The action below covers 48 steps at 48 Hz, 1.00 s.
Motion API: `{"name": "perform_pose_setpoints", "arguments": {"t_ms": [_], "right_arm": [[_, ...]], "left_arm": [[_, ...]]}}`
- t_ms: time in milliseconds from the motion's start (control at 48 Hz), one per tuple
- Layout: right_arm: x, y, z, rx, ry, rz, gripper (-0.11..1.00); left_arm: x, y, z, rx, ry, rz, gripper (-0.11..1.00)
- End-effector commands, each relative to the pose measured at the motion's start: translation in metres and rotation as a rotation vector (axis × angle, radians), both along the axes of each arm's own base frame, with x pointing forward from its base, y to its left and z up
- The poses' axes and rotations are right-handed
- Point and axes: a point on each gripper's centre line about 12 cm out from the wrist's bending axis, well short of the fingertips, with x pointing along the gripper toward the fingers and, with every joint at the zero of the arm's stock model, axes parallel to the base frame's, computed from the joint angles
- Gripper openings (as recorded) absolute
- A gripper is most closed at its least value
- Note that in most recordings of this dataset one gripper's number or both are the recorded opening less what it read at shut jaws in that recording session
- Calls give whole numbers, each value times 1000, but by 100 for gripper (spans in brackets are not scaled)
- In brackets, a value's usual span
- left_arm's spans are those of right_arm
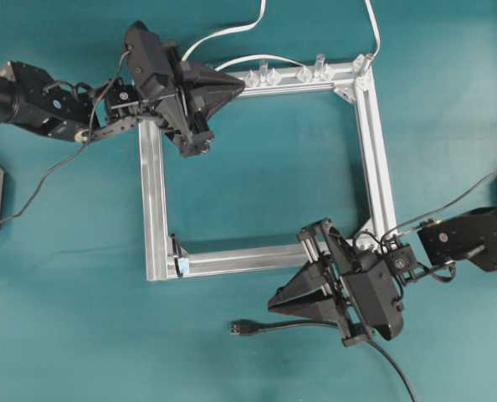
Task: Insert the wire through the string loop located on the left side.
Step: 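Open both grippers and move the right gripper above the black USB plug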
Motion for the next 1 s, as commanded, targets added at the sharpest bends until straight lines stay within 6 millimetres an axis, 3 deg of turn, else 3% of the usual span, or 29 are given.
{"name": "perform_pose_setpoints", "arguments": {"t_ms": [0,42,104,146,292,396,542,604,854,896,979], "right_arm": [[5,1,14,26,-40,-6,20],[5,1,15,34,-36,-17,19],[5,-1,15,46,-28,-34,6],[5,-2,16,49,-27,-39,1],[5,-2,18,53,-29,-45,2],[6,-3,18,64,-16,-60,23],[6,-2,20,92,-11,-87,67],[5,-1,21,104,-10,-96,72],[1,12,21,163,10,-169,71],[0,15,21,162,12,-184,71],[-2,19,21,159,21,-225,71]], "left_arm": [[6,-3,26,36,-26,-40,15],[5,-3,28,29,2,-44,13],[3,-4,30,10,59,-48,1],[1,-5,31,-4,93,-51,0],[-7,-9,32,-34,173,-61,0],[-9,-11,38,-34,162,-62,0],[-10,-12,44,-39,150,-61,1],[-10,-14,45,-39,157,-69,11],[-7,-29,42,-45,195,-113,80],[-6,-32,42,-44,195,-119,86],[-6,-36,44,-40,190,-130,87]]}}
